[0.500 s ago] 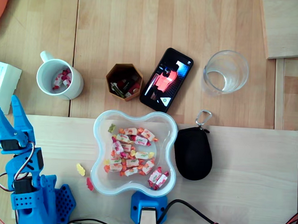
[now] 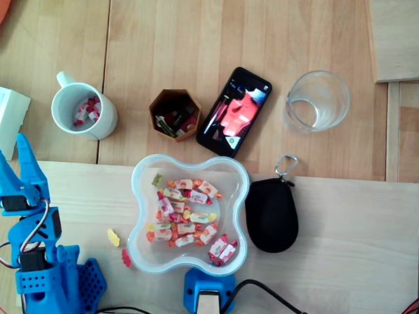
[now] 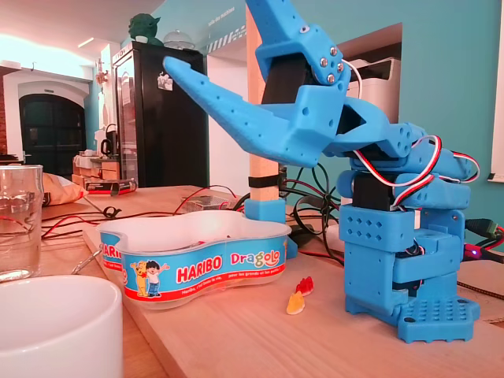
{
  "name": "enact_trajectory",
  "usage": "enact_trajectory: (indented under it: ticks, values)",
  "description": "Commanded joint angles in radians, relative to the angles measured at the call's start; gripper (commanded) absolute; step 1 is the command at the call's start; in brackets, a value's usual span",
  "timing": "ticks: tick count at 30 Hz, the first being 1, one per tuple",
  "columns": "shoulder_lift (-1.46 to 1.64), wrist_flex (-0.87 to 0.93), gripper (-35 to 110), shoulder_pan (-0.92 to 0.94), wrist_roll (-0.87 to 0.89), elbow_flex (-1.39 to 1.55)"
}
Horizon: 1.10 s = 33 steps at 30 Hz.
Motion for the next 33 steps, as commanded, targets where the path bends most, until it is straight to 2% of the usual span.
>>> enact_trajectory:
  ticks: [1,8,13,18,33]
  values:
    - [0.018,-0.021,40,-0.009,-0.008,0.034]
    - [0.018,-0.020,40,-0.008,0.006,0.028]
    - [-0.002,0.015,40,-0.005,0.143,-0.032]
    - [-0.002,0.209,40,0.054,0.242,-0.126]
    - [-0.002,0.735,40,0.127,0.367,-0.474]
